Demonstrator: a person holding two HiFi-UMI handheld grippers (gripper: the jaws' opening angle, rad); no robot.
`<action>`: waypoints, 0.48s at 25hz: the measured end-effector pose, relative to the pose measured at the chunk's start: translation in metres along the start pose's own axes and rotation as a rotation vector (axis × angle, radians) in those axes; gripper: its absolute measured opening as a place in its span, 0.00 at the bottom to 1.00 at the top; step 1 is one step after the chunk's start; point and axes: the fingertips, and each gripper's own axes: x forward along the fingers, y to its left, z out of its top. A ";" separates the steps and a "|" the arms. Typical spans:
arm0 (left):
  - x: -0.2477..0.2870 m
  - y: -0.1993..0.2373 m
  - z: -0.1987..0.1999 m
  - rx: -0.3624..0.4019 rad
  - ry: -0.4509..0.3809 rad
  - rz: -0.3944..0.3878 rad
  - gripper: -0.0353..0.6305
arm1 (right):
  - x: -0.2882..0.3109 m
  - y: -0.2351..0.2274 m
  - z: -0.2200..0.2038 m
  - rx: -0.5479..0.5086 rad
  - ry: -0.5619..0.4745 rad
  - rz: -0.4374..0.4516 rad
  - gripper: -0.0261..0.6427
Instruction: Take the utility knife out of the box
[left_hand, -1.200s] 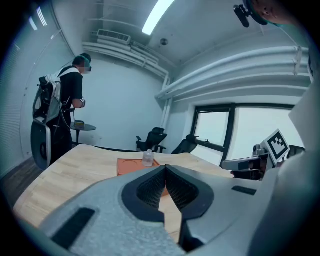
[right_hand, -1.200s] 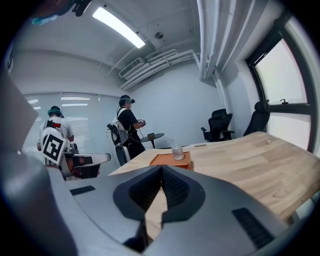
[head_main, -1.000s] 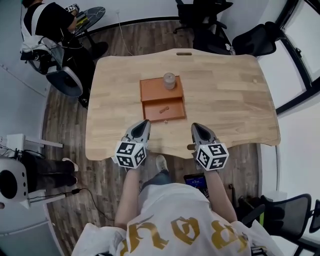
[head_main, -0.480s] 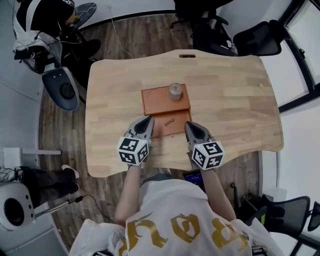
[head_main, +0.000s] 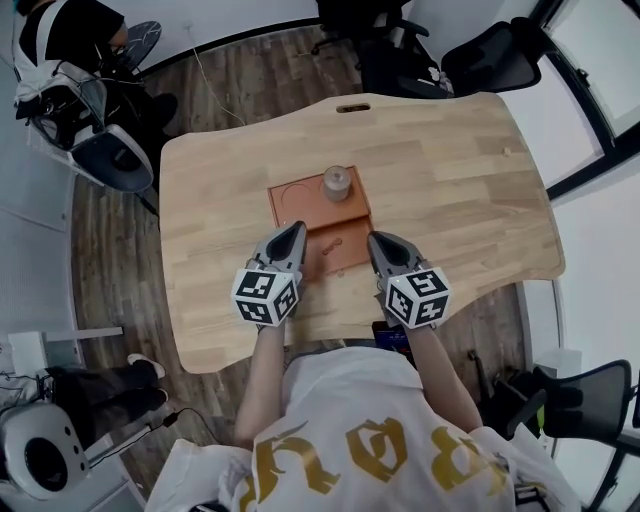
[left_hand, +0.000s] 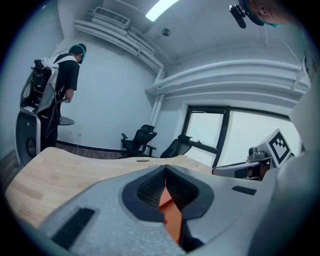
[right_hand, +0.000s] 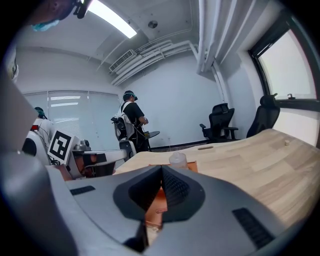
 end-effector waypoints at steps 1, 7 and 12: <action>0.002 -0.001 0.001 0.002 -0.003 -0.002 0.07 | -0.001 -0.002 0.001 -0.001 -0.002 -0.003 0.06; 0.007 0.001 -0.001 0.027 -0.010 0.027 0.07 | -0.001 -0.015 -0.002 -0.001 -0.006 0.005 0.06; 0.010 0.004 -0.004 0.025 0.006 0.037 0.07 | 0.004 -0.027 -0.005 0.021 0.001 0.002 0.06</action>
